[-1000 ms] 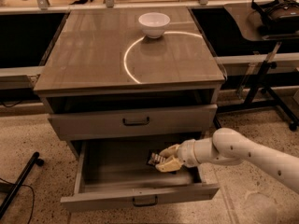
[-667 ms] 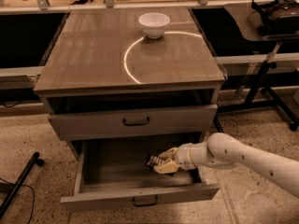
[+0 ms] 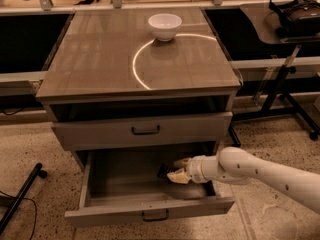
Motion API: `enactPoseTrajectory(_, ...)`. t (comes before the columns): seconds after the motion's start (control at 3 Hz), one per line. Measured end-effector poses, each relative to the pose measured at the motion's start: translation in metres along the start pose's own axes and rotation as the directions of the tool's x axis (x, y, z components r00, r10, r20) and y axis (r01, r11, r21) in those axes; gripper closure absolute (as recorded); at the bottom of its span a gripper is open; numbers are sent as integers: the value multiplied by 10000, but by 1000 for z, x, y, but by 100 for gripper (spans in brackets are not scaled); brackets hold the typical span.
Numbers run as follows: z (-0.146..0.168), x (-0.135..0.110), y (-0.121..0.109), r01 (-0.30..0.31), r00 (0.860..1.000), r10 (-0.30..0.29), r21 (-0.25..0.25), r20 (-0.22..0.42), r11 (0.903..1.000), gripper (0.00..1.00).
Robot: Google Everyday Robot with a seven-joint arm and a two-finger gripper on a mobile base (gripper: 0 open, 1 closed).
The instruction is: Place rxbar chocolate into middle drawer
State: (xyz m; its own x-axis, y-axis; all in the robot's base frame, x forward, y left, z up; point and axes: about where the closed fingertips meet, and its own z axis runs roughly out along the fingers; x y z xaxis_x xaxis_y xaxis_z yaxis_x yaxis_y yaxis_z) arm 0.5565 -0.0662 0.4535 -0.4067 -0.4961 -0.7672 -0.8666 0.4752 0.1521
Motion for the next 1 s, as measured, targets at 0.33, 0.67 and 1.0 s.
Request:
enactPoseTrajectory(0.33,-5,1,-3,-29,10000,29,96,37,10000,0)
enactPoseTrajectory(0.67,-35,10,-3,-238,9994,233,189,266,9995,0)
enactPoseTrajectory(1.0,-74,26,3,-653,9966,644,160,516,9977,0)
